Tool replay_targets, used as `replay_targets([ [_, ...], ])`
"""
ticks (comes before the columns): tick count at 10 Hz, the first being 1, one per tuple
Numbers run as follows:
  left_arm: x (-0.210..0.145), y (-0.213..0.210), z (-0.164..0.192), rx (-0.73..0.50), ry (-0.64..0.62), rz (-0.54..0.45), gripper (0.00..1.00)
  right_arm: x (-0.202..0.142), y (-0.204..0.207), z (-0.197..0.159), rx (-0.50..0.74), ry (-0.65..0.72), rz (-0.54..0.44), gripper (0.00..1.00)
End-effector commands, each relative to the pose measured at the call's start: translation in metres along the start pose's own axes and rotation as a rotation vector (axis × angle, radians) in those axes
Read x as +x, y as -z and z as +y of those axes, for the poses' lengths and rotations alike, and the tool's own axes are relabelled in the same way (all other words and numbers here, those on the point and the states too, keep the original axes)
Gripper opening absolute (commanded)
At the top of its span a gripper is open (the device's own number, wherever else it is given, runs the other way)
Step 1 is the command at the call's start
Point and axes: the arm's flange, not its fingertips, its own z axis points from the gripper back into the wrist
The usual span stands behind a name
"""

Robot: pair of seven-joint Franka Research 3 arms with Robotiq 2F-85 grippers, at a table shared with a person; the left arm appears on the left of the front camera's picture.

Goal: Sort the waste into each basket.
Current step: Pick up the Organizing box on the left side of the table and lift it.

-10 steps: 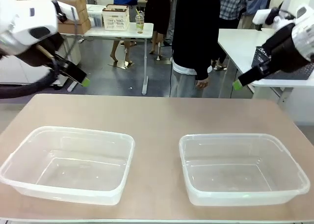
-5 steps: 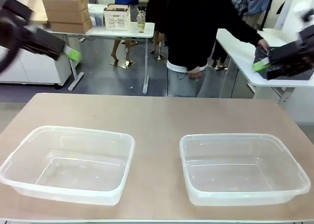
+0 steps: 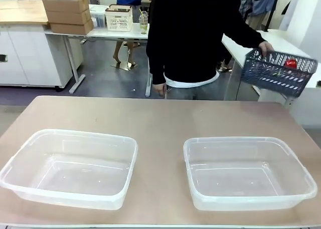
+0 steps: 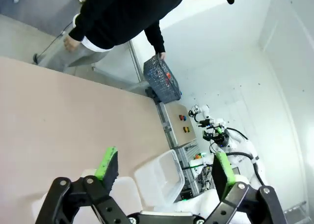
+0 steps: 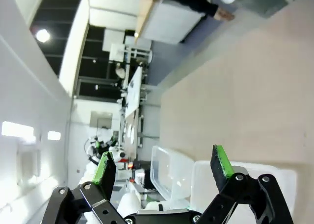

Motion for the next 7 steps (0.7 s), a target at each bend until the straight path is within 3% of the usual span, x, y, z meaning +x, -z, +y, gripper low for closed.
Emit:
replay_targets([
  [1, -0.0008, 0.0193, -0.0312, 0.004, 0.161, 0.075, 1.00, -0.0021, 0.0072, 0.0255, 0.059, -0.116, 0.114, 1.00],
  [7, -0.0008, 0.0193, -0.0312, 0.004, 0.161, 0.075, 1.00, -0.0076, 0.0084, 0.0300, 0.041, -0.092, 0.133, 1.00],
])
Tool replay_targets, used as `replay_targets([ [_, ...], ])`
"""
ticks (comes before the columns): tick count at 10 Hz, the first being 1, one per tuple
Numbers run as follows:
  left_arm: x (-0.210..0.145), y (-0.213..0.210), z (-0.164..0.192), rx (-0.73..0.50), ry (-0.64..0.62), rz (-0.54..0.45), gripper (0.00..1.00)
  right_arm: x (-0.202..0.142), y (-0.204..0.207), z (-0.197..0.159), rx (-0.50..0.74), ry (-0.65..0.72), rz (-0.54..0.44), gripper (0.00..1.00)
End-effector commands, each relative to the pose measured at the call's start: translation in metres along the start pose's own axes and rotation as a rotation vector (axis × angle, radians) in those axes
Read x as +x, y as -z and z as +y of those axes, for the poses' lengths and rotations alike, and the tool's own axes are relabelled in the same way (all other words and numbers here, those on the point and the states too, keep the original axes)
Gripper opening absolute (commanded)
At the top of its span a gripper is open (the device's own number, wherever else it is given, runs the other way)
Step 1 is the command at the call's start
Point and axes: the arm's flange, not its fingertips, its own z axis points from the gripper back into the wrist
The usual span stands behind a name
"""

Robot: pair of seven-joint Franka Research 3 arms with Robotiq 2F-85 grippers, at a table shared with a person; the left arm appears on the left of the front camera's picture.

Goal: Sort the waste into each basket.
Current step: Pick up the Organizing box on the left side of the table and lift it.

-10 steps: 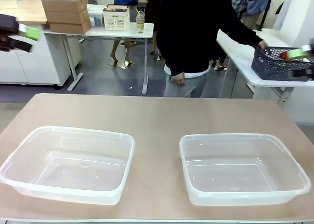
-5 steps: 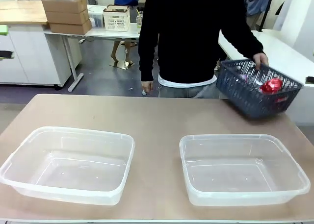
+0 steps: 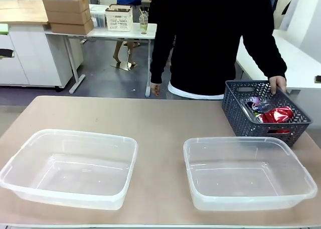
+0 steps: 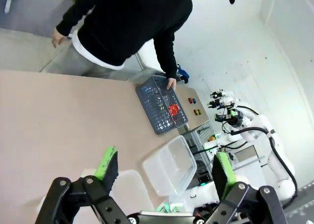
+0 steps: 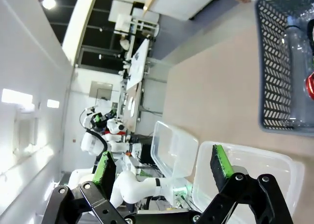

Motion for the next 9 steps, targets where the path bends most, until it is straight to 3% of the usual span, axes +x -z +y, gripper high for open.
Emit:
replay_targets([
  [1, 0.000, 0.003, -0.003, -0.001, 0.004, 0.005, 1.00, -0.001, 0.033, 0.016, -0.020, 0.002, 0.086, 1.00],
  [3, -0.001, -0.022, -0.017, 0.108, 0.077, 0.232, 1.00, -0.023, 0.131, 0.068, -0.101, -0.070, 0.200, 1.00],
  [4, -0.009, -0.043, -0.024, 0.277, 0.087, 0.365, 1.00, -0.054, 0.203, 0.095, -0.153, -0.116, 0.277, 1.00],
  [6, -0.055, -0.049, -0.042, 0.402, 0.120, 0.572, 1.00, -0.139, 0.323, 0.113, -0.255, -0.244, 0.539, 1.00],
  [7, -0.088, -0.030, -0.047, 0.318, 0.143, 0.721, 1.00, -0.168, 0.359, 0.106, -0.333, -0.314, 0.580, 1.00],
  [8, -0.114, -0.002, -0.041, 0.228, 0.184, 0.839, 1.00, -0.172, 0.365, 0.096, -0.338, -0.296, 0.624, 1.00],
  [9, -0.113, 0.023, -0.032, 0.191, 0.184, 0.748, 1.00, -0.138, 0.341, 0.086, -0.268, -0.217, 0.554, 1.00],
])
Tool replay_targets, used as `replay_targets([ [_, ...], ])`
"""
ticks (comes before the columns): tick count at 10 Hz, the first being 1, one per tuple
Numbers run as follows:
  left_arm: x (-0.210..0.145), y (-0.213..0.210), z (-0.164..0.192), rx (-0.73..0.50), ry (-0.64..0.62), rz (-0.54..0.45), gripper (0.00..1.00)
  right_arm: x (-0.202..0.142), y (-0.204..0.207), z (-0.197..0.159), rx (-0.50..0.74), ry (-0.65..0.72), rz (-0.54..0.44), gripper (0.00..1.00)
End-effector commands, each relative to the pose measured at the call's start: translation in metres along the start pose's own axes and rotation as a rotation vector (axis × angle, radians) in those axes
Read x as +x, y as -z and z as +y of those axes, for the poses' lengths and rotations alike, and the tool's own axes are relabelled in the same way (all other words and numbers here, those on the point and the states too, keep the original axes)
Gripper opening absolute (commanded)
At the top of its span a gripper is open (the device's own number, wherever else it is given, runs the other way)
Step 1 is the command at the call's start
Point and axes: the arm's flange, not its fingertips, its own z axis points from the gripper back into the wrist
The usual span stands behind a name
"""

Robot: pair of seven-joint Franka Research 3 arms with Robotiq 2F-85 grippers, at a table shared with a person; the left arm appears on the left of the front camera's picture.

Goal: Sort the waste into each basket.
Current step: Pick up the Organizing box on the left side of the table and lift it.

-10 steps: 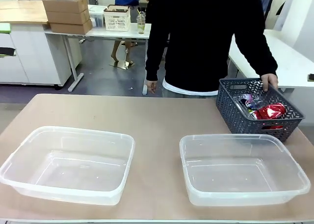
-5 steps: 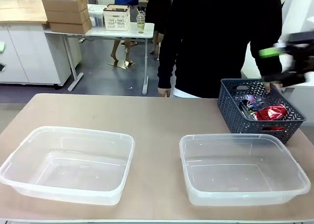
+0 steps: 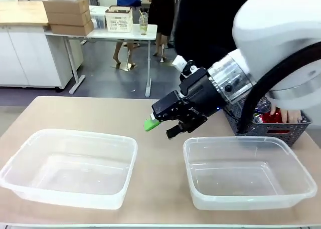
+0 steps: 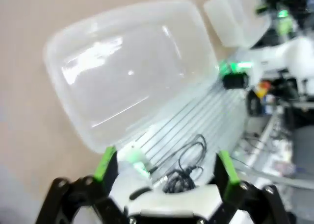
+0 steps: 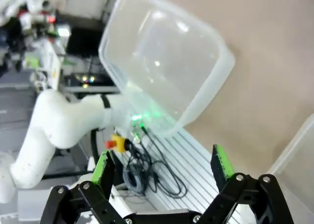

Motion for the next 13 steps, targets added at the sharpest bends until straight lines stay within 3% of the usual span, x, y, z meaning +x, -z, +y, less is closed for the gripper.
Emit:
replay_targets([
  [1, -0.008, -0.019, 0.012, 0.045, -0.068, -0.045, 1.00, -0.010, -0.009, 0.011, 0.004, -0.020, -0.003, 1.00],
  [3, -0.008, -0.019, 0.012, 0.045, -0.068, -0.045, 1.00, 0.006, -0.004, -0.009, 0.006, 0.010, 0.004, 1.00],
  [4, 0.002, -0.005, 0.003, 0.008, -0.016, -0.011, 1.00, 0.002, 0.009, -0.008, -0.122, 0.311, 0.072, 1.00],
  [5, 0.014, 0.026, 0.017, 0.161, -0.096, 0.004, 1.00, 0.028, 0.052, 0.025, -0.222, 0.486, 0.171, 1.00],
  [6, 0.019, 0.048, 0.026, 0.225, -0.093, 0.035, 1.00, 0.042, 0.076, 0.047, -0.243, 0.531, 0.202, 1.00],
  [7, 0.018, 0.058, 0.033, 0.340, -0.121, 0.050, 1.00, 0.052, 0.102, 0.068, -0.418, 0.671, 0.183, 1.00],
  [9, 0.012, 0.075, 0.053, 0.526, -0.186, 0.091, 1.00, 0.055, 0.124, 0.082, -0.674, 0.790, 0.079, 1.00],
  [10, 0.011, 0.089, 0.065, 0.577, -0.266, 0.178, 1.00, 0.056, 0.121, 0.081, -0.800, 0.819, -0.014, 1.00],
  [11, 0.057, 0.012, 0.047, 0.428, -0.103, 0.057, 1.00, 0.025, 0.116, 0.034, -0.475, 0.628, 0.064, 1.00],
  [13, 0.057, 0.012, 0.047, 0.428, -0.103, 0.057, 1.00, 0.025, 0.116, 0.034, -0.475, 0.628, 0.064, 1.00],
])
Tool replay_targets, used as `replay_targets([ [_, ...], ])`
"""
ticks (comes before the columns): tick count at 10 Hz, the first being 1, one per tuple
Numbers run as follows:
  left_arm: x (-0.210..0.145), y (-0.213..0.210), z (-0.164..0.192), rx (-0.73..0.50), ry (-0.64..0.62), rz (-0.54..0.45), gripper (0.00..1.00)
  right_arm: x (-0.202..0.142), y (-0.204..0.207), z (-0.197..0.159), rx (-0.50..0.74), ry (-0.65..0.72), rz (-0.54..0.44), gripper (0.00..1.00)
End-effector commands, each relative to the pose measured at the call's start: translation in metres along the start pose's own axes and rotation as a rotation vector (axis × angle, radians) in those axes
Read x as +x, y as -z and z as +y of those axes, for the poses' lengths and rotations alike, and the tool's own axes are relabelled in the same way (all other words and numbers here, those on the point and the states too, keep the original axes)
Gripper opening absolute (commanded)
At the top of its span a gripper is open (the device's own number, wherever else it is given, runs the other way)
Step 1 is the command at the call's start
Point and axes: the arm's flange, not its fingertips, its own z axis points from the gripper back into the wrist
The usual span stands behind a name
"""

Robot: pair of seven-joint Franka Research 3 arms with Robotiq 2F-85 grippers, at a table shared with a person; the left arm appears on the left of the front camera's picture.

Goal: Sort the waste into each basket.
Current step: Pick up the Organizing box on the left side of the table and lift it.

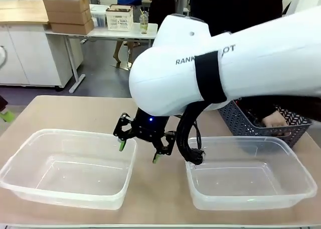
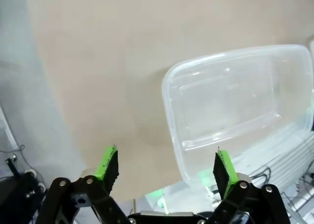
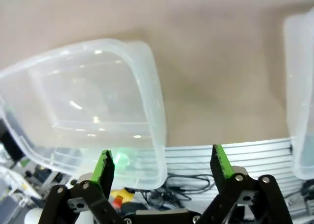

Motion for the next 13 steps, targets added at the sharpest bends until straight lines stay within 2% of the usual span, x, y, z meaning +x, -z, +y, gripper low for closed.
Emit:
replay_targets([
  [1, 0.003, 0.006, 0.004, 0.027, -0.015, 0.020, 1.00, -0.003, -0.005, 0.001, -0.035, 0.023, -0.037, 1.00],
  [2, -0.001, 0.039, -0.005, 0.068, 0.057, 0.133, 1.00, 0.001, 0.015, 0.020, -0.088, 0.039, -0.056, 1.00],
  [3, -0.004, 0.059, -0.008, 0.047, 0.084, 0.174, 1.00, 0.003, 0.025, 0.026, -0.123, 0.053, -0.090, 1.00],
  [6, -0.011, 0.106, -0.029, -0.051, 0.264, 0.299, 1.00, 0.004, 0.040, 0.035, -0.143, 0.040, -0.086, 1.00],
  [8, -0.006, 0.134, -0.038, 0.007, 0.276, 0.368, 1.00, -0.003, 0.064, 0.046, -0.154, 0.036, -0.071, 1.00],
  [10, -0.007, 0.143, -0.040, 0.006, 0.292, 0.422, 1.00, -0.004, 0.080, 0.049, -0.225, 0.035, -0.036, 1.00],
  [11, -0.007, 0.147, -0.041, -0.002, 0.300, 0.426, 0.75, -0.003, 0.081, 0.048, -0.237, 0.039, -0.035, 0.40],
  [12, -0.008, 0.149, -0.042, -0.006, 0.293, 0.428, 0.41, -0.003, 0.080, 0.048, -0.230, 0.036, -0.038, 0.40],
  [13, -0.008, 0.151, -0.042, 0.003, 0.281, 0.418, 0.16, -0.002, 0.080, 0.048, -0.236, 0.044, -0.039, 0.00],
])
